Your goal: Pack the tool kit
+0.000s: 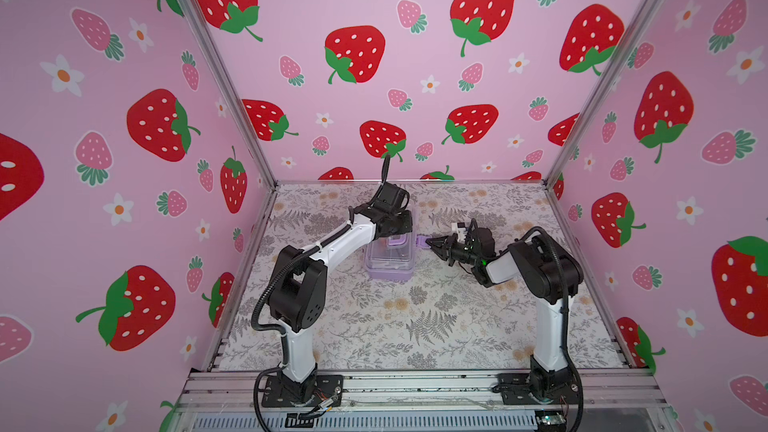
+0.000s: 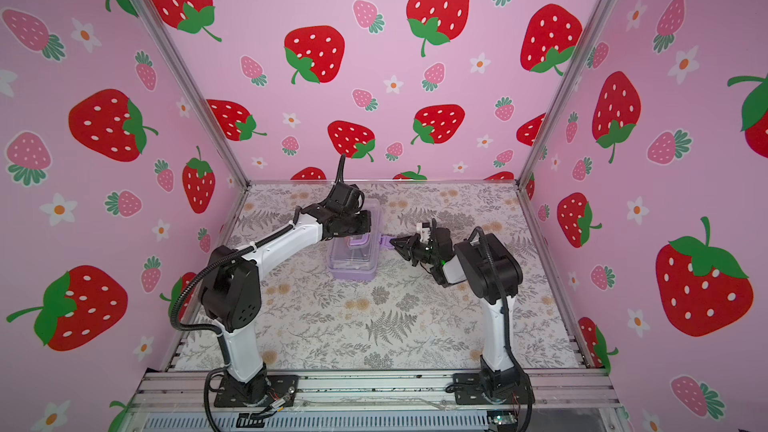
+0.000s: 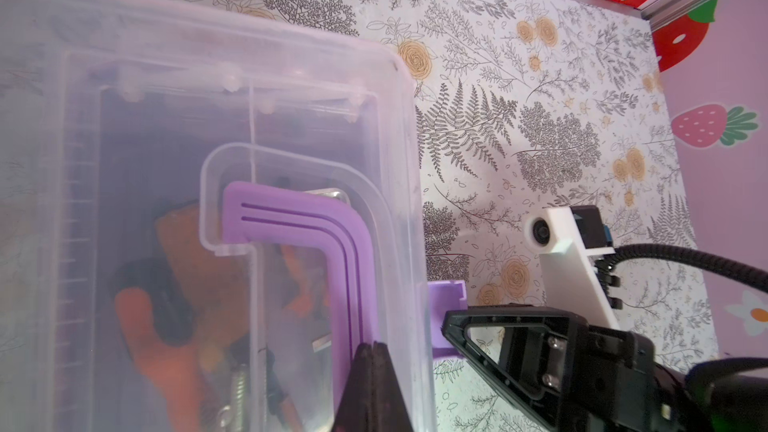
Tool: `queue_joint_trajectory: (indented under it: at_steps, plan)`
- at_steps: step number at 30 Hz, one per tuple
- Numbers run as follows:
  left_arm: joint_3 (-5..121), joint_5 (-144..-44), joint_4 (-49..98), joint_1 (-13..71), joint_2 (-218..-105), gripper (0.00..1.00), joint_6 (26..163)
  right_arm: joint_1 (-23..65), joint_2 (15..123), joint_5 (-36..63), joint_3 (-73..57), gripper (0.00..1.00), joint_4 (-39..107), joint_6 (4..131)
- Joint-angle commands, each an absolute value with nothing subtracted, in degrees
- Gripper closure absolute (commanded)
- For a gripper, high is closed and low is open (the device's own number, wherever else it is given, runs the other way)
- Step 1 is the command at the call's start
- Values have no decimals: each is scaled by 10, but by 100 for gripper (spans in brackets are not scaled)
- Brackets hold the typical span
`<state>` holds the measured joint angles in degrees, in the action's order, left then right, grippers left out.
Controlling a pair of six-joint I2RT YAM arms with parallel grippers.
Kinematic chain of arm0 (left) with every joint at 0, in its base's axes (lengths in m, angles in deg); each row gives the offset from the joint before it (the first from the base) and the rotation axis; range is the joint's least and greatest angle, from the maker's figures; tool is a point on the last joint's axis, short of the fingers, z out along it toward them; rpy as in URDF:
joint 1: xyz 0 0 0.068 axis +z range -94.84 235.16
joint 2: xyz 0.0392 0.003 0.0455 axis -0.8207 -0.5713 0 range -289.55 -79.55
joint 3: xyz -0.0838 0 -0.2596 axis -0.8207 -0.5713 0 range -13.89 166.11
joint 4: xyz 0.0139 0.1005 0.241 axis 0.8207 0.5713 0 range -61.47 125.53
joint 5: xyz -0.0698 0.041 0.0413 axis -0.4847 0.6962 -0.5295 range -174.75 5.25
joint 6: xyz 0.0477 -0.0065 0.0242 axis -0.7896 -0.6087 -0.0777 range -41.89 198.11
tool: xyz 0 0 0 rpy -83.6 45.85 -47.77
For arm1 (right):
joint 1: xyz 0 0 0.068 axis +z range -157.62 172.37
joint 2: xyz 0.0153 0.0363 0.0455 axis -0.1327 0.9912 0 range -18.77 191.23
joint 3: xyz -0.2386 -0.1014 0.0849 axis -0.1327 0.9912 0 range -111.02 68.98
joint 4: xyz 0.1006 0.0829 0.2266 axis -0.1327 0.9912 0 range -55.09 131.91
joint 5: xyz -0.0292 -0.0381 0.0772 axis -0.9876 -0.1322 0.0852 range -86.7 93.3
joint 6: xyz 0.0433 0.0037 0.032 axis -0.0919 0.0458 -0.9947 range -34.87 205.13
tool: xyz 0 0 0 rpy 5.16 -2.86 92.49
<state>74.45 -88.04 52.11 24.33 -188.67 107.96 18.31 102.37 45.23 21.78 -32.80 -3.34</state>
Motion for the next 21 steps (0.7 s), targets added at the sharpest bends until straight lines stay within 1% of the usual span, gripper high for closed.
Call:
queue_joint_trajectory:
  at_steps: [1, 3, 7, 15, 21]
  plan:
    - [711, -919, 595, 225, -1926, 100, 1084, 183, 993, 493, 173, 100, -634, -81]
    - [710, -920, 595, 224, -1927, 100, 1085, 181, 994, 495, 175, 100, -632, -73]
    - [714, -920, 597, 222, -1933, 100, 1085, 178, 988, 501, 181, 100, -581, -33]
    - [728, -920, 604, 217, -1944, 100, 1085, 183, 906, 501, 152, 100, -309, 182]
    - [742, -919, 611, 212, -1956, 100, 1086, 193, 880, 508, 127, 100, -261, 243]
